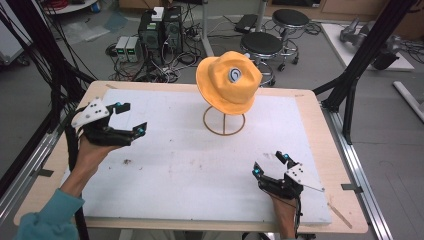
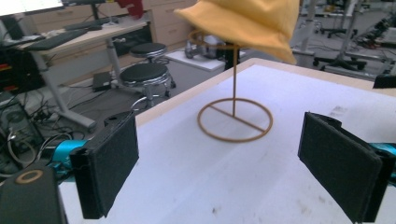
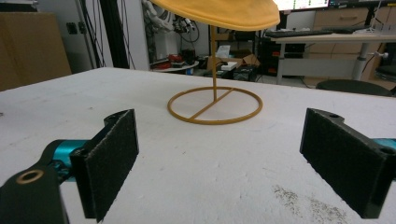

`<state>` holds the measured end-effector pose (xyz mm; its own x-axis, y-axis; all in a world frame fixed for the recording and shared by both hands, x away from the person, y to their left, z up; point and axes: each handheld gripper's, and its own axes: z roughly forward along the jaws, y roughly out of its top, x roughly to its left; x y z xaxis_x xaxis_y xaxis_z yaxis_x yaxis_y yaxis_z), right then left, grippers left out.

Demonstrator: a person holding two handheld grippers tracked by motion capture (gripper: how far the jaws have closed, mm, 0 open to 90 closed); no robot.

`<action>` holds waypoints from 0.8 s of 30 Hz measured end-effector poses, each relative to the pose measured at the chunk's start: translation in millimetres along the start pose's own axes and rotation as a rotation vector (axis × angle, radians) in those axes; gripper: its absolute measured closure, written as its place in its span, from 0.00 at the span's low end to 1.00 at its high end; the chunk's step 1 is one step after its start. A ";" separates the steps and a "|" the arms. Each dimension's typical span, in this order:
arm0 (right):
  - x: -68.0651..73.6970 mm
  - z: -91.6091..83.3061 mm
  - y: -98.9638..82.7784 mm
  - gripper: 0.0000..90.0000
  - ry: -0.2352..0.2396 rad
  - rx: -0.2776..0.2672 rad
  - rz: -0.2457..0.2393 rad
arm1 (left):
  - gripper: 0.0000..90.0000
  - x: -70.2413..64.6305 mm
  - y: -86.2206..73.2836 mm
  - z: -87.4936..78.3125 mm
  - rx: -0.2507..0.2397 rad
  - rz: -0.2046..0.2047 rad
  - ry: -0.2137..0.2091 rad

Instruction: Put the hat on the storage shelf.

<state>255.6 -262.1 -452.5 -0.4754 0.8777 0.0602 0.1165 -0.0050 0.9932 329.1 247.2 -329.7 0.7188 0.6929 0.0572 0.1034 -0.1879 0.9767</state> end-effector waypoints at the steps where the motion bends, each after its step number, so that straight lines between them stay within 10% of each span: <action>1: 0.5 0.0 0.1 0.12 0.001 0.001 0.002 | 0.14 0.1 -3.5 -2.3 0.000 -0.001 0.000; 11: 0.7 0.2 0.1 0.12 -0.003 0.003 -0.006 | 0.14 -13.3 -79.7 -31.6 -0.079 -0.081 0.031; 24: 1.1 0.3 0.1 0.12 -0.009 0.000 -0.015 | 0.14 -19.3 -110.4 -29.3 -0.034 -0.044 0.057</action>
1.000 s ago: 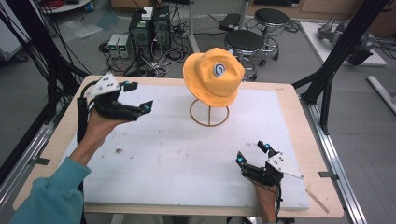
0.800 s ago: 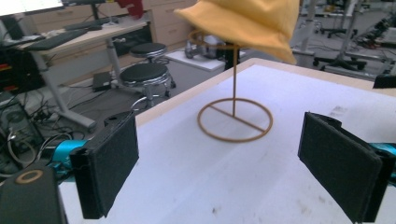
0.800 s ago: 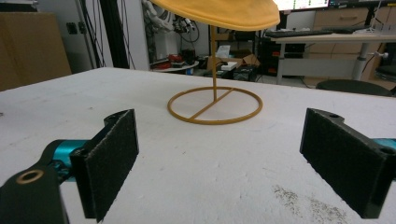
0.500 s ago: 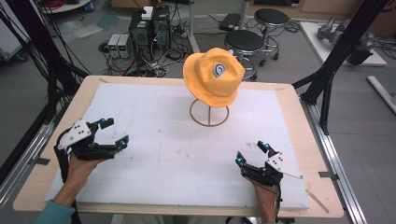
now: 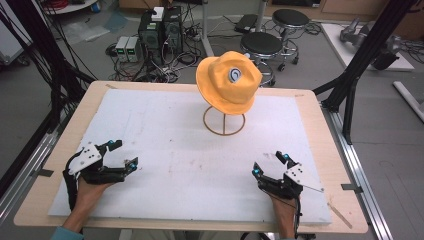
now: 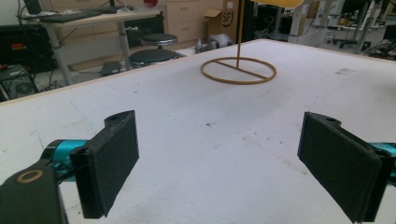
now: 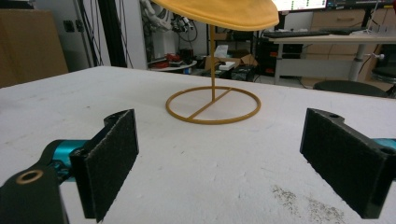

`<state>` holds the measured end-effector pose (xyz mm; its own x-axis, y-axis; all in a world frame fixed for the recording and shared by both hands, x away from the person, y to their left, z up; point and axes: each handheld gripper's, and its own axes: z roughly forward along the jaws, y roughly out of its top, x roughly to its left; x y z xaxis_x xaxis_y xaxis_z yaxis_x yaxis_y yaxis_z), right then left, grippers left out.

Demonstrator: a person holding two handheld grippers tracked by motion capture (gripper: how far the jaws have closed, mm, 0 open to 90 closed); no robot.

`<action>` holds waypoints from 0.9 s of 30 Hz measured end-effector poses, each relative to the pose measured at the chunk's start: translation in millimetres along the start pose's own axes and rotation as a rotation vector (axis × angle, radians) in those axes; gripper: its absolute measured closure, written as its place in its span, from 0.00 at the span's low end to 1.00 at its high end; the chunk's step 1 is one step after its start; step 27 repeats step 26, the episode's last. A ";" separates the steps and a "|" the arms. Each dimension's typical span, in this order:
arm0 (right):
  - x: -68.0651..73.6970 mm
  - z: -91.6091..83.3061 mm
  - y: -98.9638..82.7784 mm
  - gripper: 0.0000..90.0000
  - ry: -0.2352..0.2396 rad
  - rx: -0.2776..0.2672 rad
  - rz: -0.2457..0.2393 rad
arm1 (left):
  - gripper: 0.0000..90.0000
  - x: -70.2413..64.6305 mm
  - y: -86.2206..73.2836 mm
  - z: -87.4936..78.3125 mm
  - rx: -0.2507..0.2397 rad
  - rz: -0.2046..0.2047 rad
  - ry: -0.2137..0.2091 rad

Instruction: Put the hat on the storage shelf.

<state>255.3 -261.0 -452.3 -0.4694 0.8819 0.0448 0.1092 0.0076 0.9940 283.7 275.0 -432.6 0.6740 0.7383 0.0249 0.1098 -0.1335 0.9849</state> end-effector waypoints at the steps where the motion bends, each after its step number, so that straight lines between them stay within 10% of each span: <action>1: 0.0 0.0 0.0 0.12 0.000 0.000 0.000 | 0.14 -0.6 -0.7 0.1 -0.001 -0.002 0.002; 27: 0.1 -0.6 -0.2 0.12 0.000 -0.003 -0.004 | 0.14 2.6 -15.1 -6.9 -0.055 -0.023 0.047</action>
